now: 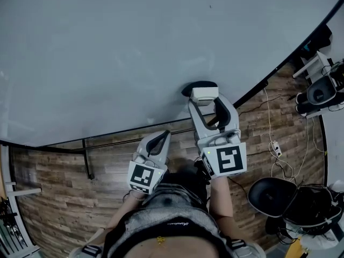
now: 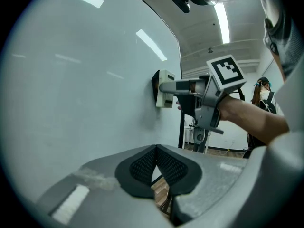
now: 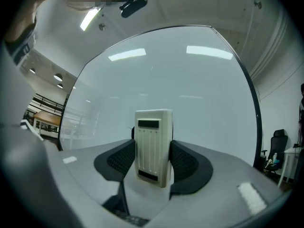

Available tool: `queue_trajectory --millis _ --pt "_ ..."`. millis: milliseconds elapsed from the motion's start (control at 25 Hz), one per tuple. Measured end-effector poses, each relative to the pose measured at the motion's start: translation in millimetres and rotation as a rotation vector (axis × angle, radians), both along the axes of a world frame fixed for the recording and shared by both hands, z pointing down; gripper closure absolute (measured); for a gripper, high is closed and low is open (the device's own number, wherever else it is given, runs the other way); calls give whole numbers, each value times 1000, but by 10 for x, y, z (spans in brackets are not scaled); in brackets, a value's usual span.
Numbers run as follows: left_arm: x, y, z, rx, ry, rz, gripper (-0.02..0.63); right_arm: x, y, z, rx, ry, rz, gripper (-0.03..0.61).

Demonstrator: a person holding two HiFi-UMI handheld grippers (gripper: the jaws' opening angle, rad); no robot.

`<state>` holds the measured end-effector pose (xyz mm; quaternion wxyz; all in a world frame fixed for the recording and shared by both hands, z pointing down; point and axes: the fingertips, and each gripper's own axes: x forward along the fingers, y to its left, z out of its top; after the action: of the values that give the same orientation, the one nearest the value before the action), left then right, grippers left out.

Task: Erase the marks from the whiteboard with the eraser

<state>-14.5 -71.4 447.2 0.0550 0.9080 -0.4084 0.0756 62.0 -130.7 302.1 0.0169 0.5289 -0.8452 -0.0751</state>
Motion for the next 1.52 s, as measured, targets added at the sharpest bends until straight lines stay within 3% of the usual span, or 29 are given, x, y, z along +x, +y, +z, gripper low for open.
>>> queue_trajectory --millis 240,520,960,1080,1200,1520 --pt "52 -43 5 -12 6 -15 611 236 -35 -584 49 -91 -13 344" --pt "49 -75 -17 -9 -9 -57 611 383 -73 -585 53 -161 -36 344" --pt "-52 -68 10 -13 -18 -41 611 260 -161 438 -137 -71 21 344" --pt "0 -60 43 -14 -22 -19 611 254 -162 593 -170 -88 4 344" --pt "75 -33 63 -10 -25 4 611 307 -113 443 -133 -94 -7 345" --pt "153 5 23 -5 -11 29 611 598 -31 -621 63 -154 1 344"
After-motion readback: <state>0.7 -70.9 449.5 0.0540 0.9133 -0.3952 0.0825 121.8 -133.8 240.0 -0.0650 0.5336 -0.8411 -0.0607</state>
